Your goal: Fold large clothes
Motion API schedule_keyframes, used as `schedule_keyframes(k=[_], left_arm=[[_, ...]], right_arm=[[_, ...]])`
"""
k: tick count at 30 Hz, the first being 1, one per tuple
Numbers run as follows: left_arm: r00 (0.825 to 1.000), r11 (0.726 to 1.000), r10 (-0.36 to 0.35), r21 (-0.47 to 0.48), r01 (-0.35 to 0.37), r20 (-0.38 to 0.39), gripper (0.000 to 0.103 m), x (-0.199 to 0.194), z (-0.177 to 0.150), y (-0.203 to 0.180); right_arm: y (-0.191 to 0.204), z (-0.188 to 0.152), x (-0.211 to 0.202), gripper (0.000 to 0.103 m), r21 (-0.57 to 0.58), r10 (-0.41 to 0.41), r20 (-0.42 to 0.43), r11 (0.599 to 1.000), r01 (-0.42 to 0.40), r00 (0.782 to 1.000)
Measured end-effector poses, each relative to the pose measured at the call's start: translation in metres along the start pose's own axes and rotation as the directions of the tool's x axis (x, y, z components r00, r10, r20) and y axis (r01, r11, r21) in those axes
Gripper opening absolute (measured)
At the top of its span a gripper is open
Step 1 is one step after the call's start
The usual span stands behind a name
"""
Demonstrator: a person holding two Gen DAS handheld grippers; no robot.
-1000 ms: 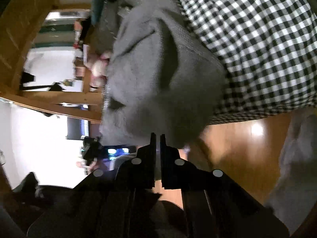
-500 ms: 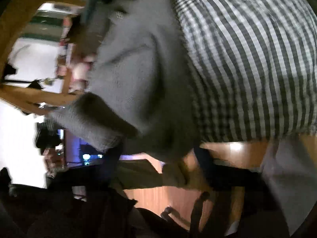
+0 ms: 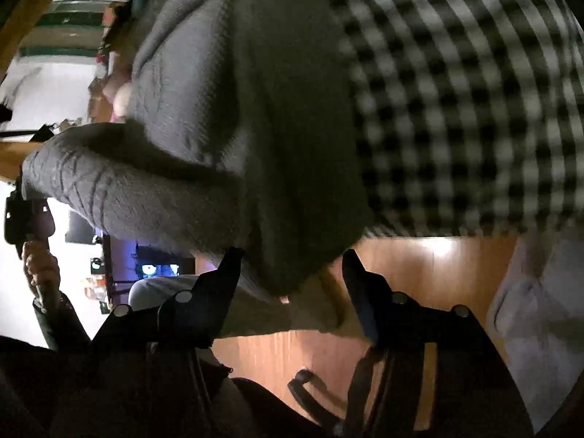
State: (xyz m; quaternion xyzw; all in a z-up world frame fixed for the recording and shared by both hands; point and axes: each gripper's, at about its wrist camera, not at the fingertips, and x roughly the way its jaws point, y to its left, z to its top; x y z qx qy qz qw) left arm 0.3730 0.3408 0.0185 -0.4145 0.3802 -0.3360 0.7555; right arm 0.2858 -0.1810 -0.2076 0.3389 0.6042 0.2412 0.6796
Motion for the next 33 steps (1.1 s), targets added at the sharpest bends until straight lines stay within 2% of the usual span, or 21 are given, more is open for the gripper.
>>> schedule_keyframes(k=[2,4,5,6,7,9,11,12,13,15,17,19,25,28,31,33], left_arm=[[1.000,1.000,-0.004,-0.006,0.004,-0.004,0.005,0.003,0.002,0.001],[1.000,1.000,-0.003,-0.005,0.003,-0.006,0.005,0.005,0.005,0.002],[1.000,1.000,0.002,-0.003,-0.002,-0.006,0.005,0.006,0.006,0.003],[1.000,1.000,0.002,-0.008,-0.002,-0.003,0.005,0.006,0.008,0.005],[1.000,1.000,0.005,-0.007,-0.005,-0.002,0.005,0.006,0.009,0.006],[1.000,1.000,0.030,0.004,-0.030,0.005,0.005,0.005,0.013,0.008],[0.999,0.999,0.044,0.002,-0.044,0.016,0.005,0.002,0.017,0.011],[0.999,0.999,0.050,0.001,-0.050,0.021,0.005,0.001,0.019,0.013],[0.998,0.998,0.055,0.001,-0.055,0.028,0.005,0.000,0.021,0.015],[0.997,0.998,0.063,-0.004,-0.063,0.042,0.005,-0.003,0.027,0.020],[0.995,0.997,0.077,0.000,-0.078,0.057,0.005,-0.003,0.036,0.027],[0.993,0.996,0.092,-0.009,-0.092,0.078,0.005,-0.001,0.050,0.038],[0.987,0.995,0.092,-0.048,-0.086,0.133,0.005,0.018,0.101,0.072],[0.985,0.995,0.093,-0.055,-0.086,0.147,0.005,0.035,0.133,0.083],[0.979,0.992,0.124,-0.047,-0.118,0.159,0.005,0.057,0.174,0.097],[0.976,0.987,0.156,-0.061,-0.148,0.154,0.005,0.077,0.209,0.114]], right_arm=[[-0.005,-0.005,0.001,0.058,0.008,0.019,0.006,1.000,-0.019,1.000],[-0.004,-0.004,0.009,0.054,0.028,0.118,0.035,0.993,-0.119,0.992],[-0.003,-0.002,0.013,0.039,0.032,0.141,0.043,0.989,-0.143,0.989],[-0.001,0.000,0.016,0.014,0.016,0.144,0.046,0.989,-0.145,0.988],[0.001,0.001,0.019,0.011,0.009,0.139,0.045,0.990,-0.140,0.989],[0.004,0.001,0.016,0.009,0.021,0.253,0.044,0.967,-0.254,0.967],[0.007,0.003,0.004,0.009,0.039,0.389,0.064,0.919,-0.392,0.919],[0.008,0.003,-0.006,0.009,0.043,0.456,0.097,0.886,-0.461,0.885],[0.009,0.004,-0.012,0.009,0.044,0.495,0.122,0.863,-0.503,0.860],[0.005,0.010,-0.034,0.009,0.048,0.579,0.205,0.800,-0.599,0.789],[0.004,0.028,-0.056,0.009,0.031,0.619,0.266,0.760,-0.649,0.738],[0.004,0.046,-0.073,0.009,0.007,0.638,0.284,0.745,-0.667,0.716],[0.020,0.136,-0.116,0.009,-0.112,0.655,0.311,0.745,-0.657,0.689],[0.016,0.185,-0.124,0.009,-0.108,0.649,0.330,0.747,-0.655,0.686],[0.023,0.241,-0.114,0.009,-0.080,0.643,0.363,0.742,-0.665,0.674],[0.031,0.279,-0.101,0.009,-0.049,0.624,0.392,0.748,-0.662,0.675]])
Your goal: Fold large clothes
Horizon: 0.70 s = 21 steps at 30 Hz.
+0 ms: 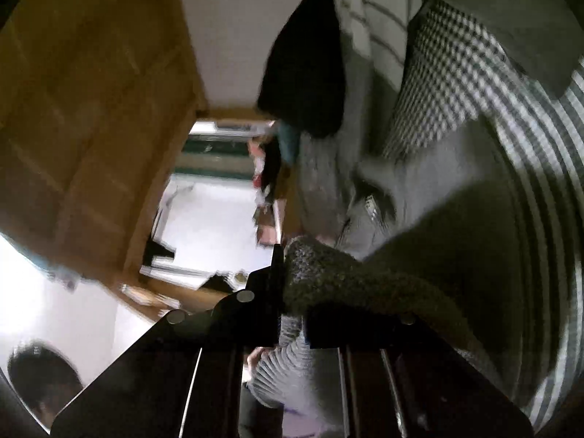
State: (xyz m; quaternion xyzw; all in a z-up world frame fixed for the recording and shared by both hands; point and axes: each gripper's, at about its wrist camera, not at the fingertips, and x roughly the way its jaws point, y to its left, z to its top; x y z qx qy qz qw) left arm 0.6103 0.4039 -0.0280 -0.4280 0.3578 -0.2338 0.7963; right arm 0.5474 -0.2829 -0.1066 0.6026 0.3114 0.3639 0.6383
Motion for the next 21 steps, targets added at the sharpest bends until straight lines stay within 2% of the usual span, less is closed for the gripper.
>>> schedule_keyframes(k=[1,4,7,8,10,11,12,14,15,16,18,19,20,21], left_arm=[[1.000,1.000,0.021,0.003,-0.021,0.000,0.005,0.011,0.013,0.005],[0.995,0.996,0.094,0.005,-0.094,-0.019,0.005,0.048,0.044,0.026],[0.984,0.988,0.155,-0.003,-0.156,-0.086,0.006,0.084,0.061,0.055],[0.978,0.982,0.186,0.003,-0.186,-0.097,0.013,0.091,0.063,0.063],[0.976,0.983,0.181,-0.003,-0.183,-0.121,0.050,0.099,0.067,0.074],[0.984,0.989,0.144,-0.004,-0.146,-0.109,0.085,0.095,0.070,0.073],[0.989,0.992,0.126,0.015,-0.125,-0.080,0.097,0.088,0.074,0.068],[0.994,0.993,0.102,0.061,-0.099,-0.042,0.097,0.072,0.083,0.057],[0.997,0.994,0.068,0.085,-0.065,-0.028,0.097,0.062,0.088,0.048],[0.999,0.993,0.049,0.108,-0.047,-0.022,0.097,0.054,0.091,0.040],[0.997,0.981,0.063,0.188,-0.055,-0.033,0.097,0.044,0.091,0.019],[0.989,0.962,0.125,0.255,-0.101,-0.078,0.097,0.047,0.086,0.008],[0.975,0.942,0.182,0.307,-0.136,-0.129,0.097,0.056,0.080,0.001],[0.940,0.908,0.252,0.391,-0.148,-0.230,0.097,0.069,0.060,-0.009]], right_arm=[[-0.009,0.021,0.011,0.009,0.028,-0.014,0.020,1.000,0.013,1.000],[-0.024,0.058,0.046,0.009,0.064,-0.128,0.036,0.990,0.125,0.991],[-0.053,0.088,0.074,0.009,0.102,-0.316,0.010,0.944,0.314,0.949],[-0.057,0.093,0.081,0.010,0.077,-0.370,-0.010,0.926,0.369,0.929],[-0.053,0.100,0.092,0.013,0.023,-0.371,-0.054,0.928,0.373,0.927],[-0.050,0.103,0.095,0.024,0.002,-0.372,-0.073,0.928,0.373,0.925],[-0.042,0.107,0.098,0.048,-0.036,-0.379,-0.101,0.925,0.377,0.920],[-0.020,0.113,0.094,0.080,-0.110,-0.371,-0.122,0.927,0.359,0.921],[-0.009,0.116,0.093,0.091,-0.131,-0.371,-0.134,0.926,0.355,0.919],[0.006,0.119,0.089,0.097,-0.177,-0.406,-0.139,0.908,0.381,0.903],[0.030,0.115,0.071,0.100,-0.231,-0.486,-0.085,0.859,0.457,0.870],[0.041,0.115,0.065,0.100,-0.252,-0.498,-0.073,0.847,0.467,0.864],[0.056,0.113,0.061,0.100,-0.296,-0.517,-0.069,0.827,0.477,0.853],[0.068,0.108,0.059,0.100,-0.338,-0.538,-0.061,0.804,0.490,0.840]])
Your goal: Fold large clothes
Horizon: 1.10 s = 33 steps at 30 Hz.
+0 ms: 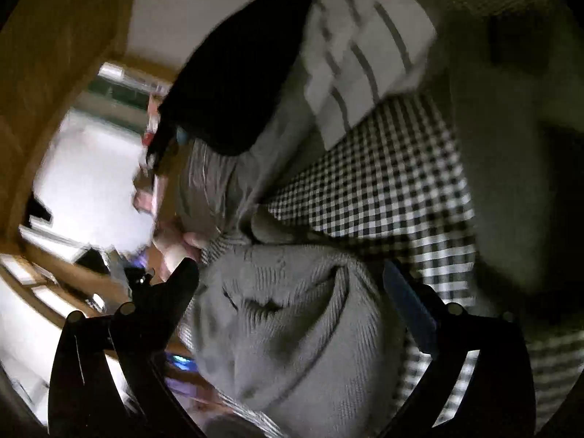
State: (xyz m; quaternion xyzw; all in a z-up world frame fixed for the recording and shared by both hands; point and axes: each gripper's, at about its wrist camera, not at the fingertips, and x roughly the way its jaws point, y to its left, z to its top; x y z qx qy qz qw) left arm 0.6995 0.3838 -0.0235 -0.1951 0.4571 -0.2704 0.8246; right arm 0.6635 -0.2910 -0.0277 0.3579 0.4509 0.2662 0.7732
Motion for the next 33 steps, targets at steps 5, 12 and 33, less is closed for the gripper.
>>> schedule_keyframes(k=[5,12,33], left_arm=[[0.916,0.929,0.314,0.278,-0.243,-0.250,0.097,0.065,-0.049,-0.031],[0.879,0.904,0.381,0.314,-0.290,-0.285,0.087,0.107,-0.051,-0.024],[0.957,0.963,0.152,-0.256,-0.087,0.245,0.021,0.029,0.000,0.057]], right_arm=[[0.057,-0.046,0.031,0.100,-0.315,-0.198,-0.143,0.938,0.145,0.970],[0.071,-0.097,0.113,0.084,-0.579,-0.440,-0.174,0.769,0.270,0.881],[0.006,-0.010,0.085,0.013,0.030,-0.022,0.078,0.999,0.020,0.997]])
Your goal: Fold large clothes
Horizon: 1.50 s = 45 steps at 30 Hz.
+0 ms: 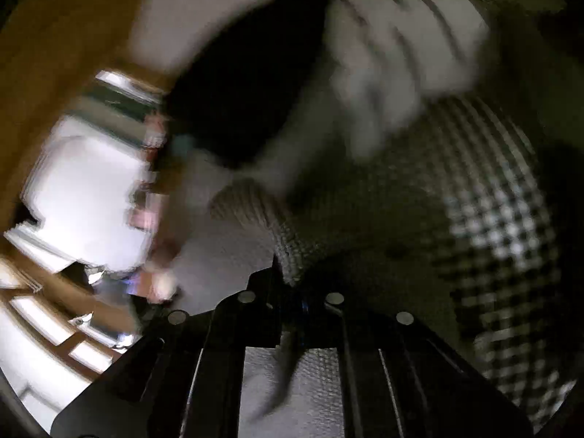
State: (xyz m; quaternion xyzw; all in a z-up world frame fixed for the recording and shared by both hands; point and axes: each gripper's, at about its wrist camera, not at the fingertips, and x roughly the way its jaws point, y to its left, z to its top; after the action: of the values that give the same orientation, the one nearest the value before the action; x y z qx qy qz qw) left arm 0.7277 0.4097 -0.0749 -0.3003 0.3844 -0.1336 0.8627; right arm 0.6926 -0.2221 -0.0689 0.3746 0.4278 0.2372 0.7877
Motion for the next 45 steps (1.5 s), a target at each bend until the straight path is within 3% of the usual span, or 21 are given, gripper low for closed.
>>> schedule_keyframes(k=[2,4,5,6,8,11,13,16,20,21,23,26,30,32,33,36,39,40,41,42,45], left_arm=[[0.997,0.999,0.037,0.023,-0.036,-0.060,0.033,0.011,-0.001,-0.004],[1.000,0.996,0.017,0.085,-0.015,-0.024,0.049,0.004,-0.005,-0.019],[1.000,0.994,0.003,0.110,-0.004,0.012,0.066,-0.008,-0.005,-0.024],[0.999,0.993,0.008,0.114,-0.012,0.034,0.078,-0.017,-0.005,-0.025],[0.998,0.994,-0.014,0.109,0.007,0.061,0.079,-0.038,-0.002,-0.027],[0.999,0.990,0.012,0.137,-0.017,0.042,0.091,-0.054,-0.010,-0.032],[0.997,0.980,0.073,0.189,-0.066,-0.028,0.092,-0.061,-0.023,-0.025],[0.982,0.966,0.105,0.249,-0.063,-0.156,0.093,-0.041,-0.045,-0.014],[0.951,0.981,-0.018,0.177,0.076,-0.310,0.091,-0.001,-0.071,-0.013],[0.957,0.981,-0.006,0.182,0.062,-0.291,0.067,0.000,-0.073,-0.016],[0.965,0.993,-0.011,0.113,0.042,-0.263,0.023,0.000,-0.068,-0.009],[0.972,0.993,-0.110,-0.065,0.098,-0.206,0.018,-0.014,-0.059,0.013],[0.974,0.962,-0.218,-0.184,0.204,-0.057,0.011,-0.051,-0.054,0.020],[0.978,0.958,-0.210,-0.200,0.206,0.005,0.011,-0.065,-0.051,0.026],[0.988,0.970,-0.152,-0.193,0.150,0.002,0.011,-0.061,-0.049,0.031],[0.988,0.940,-0.150,-0.312,0.135,-0.024,0.011,-0.038,-0.053,0.062],[0.990,0.978,-0.072,-0.201,0.047,-0.119,0.016,-0.027,-0.057,0.051],[0.989,0.989,-0.050,-0.142,0.029,-0.142,0.019,-0.023,-0.057,0.042],[0.988,0.998,-0.025,-0.061,0.016,-0.150,0.032,-0.024,-0.054,0.031],[0.989,1.000,-0.031,-0.004,0.030,-0.143,0.046,-0.027,-0.049,0.021],[0.995,0.984,-0.068,0.159,0.078,-0.067,0.071,-0.032,-0.034,-0.023]], right_arm=[[-0.003,-0.006,0.015,0.023,-0.027,-0.033,-0.074,0.999,0.031,0.997],[0.006,-0.011,0.007,0.056,-0.076,-0.008,-0.082,0.997,0.002,0.997],[0.012,-0.013,-0.004,0.081,-0.112,0.009,-0.085,0.994,-0.019,0.996],[0.018,-0.014,-0.019,0.093,-0.142,-0.003,-0.071,0.990,-0.007,0.997],[0.025,-0.014,-0.048,0.094,-0.210,-0.055,-0.020,0.976,0.050,0.998],[0.025,-0.017,-0.077,0.094,-0.298,-0.149,-0.067,0.947,0.123,0.987],[0.016,-0.029,-0.076,0.094,-0.382,-0.282,-0.106,0.897,0.223,0.954],[-0.001,-0.052,-0.054,0.093,-0.429,-0.355,-0.203,0.870,0.243,0.913],[-0.011,-0.076,-0.031,0.036,-0.387,-0.262,-0.251,0.909,0.152,0.932],[-0.012,-0.080,-0.029,0.020,-0.378,-0.262,-0.236,0.912,0.160,0.936],[-0.014,-0.077,-0.038,0.016,-0.327,-0.204,-0.201,0.936,0.131,0.958],[-0.017,-0.076,-0.063,0.014,-0.175,0.011,-0.120,0.984,-0.032,0.993],[-0.023,-0.080,-0.114,0.012,-0.044,0.165,0.037,0.986,-0.164,0.986],[-0.026,-0.083,-0.124,0.012,-0.035,0.159,0.078,0.987,-0.157,0.984],[-0.029,-0.084,-0.122,0.012,-0.039,0.130,0.081,0.991,-0.127,0.988],[-0.069,-0.081,-0.099,0.012,0.098,0.106,0.067,0.989,-0.112,0.992],[-0.063,-0.084,-0.067,0.017,0.049,0.064,-0.041,0.997,-0.062,0.997],[-0.056,-0.085,-0.059,0.020,-0.011,-0.003,-0.088,1.000,0.002,0.996],[-0.053,-0.084,-0.061,0.028,-0.059,-0.033,-0.108,0.998,0.027,0.994],[-0.051,-0.083,-0.060,0.047,-0.089,-0.051,-0.110,0.995,0.041,0.993],[-0.041,-0.062,-0.072,0.085,-0.152,-0.077,0.029,0.985,0.080,0.997]])
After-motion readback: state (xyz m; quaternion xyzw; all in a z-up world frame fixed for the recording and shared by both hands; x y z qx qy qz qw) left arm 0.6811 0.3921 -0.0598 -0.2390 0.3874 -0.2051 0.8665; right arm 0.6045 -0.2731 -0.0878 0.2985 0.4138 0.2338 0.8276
